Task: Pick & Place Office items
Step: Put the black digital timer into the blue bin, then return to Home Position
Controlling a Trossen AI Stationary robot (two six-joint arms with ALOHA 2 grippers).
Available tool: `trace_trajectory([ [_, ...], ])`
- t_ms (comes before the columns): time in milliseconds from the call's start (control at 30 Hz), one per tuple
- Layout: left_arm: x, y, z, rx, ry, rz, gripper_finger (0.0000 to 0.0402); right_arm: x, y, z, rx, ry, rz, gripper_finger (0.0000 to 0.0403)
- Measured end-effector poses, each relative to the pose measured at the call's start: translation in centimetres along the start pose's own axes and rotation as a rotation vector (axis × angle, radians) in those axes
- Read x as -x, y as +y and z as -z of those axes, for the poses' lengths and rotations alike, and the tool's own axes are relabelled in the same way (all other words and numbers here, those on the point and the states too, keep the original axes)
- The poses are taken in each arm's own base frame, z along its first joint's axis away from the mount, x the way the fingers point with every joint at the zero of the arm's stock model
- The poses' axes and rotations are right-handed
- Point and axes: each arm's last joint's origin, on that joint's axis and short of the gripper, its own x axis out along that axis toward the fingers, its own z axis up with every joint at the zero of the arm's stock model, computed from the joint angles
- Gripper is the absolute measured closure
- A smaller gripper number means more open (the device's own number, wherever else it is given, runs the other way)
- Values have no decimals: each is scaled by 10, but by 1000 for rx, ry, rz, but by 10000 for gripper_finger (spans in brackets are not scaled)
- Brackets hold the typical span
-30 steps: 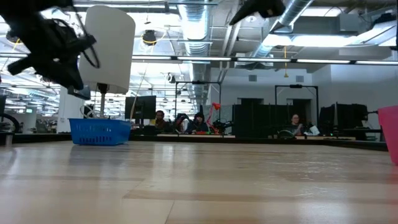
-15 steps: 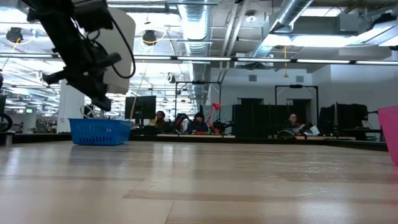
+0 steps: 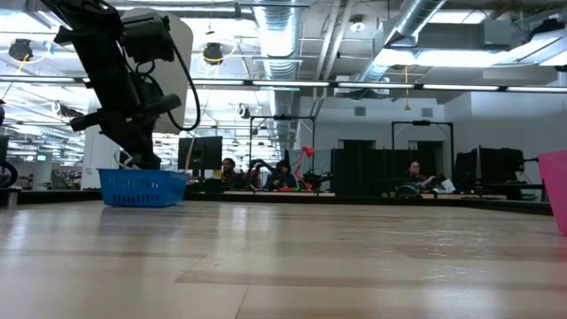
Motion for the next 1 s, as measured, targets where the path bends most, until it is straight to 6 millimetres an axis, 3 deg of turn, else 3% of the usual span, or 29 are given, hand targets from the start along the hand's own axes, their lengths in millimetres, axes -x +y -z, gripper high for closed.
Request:
trace_trajectory([
  [133, 0, 1, 0, -9, -20, -20, 330, 4, 0, 3, -21, -24, 6, 142],
  [533, 8, 1, -5, -141, -101, 6, 232, 11, -4, 3, -31, -40, 26, 142],
  [667, 35, 1, -10, -253, -195, 196, 220, 19, -7, -1, -39, -47, 24, 142],
  [800, 80, 10, -15, -406, -317, 613, 220, 29, -11, -5, -60, -73, 22, 142],
  [900, 112, 28, -14, -426, -441, 836, 226, 39, -14, -11, -77, -105, 3, 142],
  [1000, 130, 49, -9, -381, -532, 908, 232, 48, -17, -16, -89, -129, -8, 142],
])
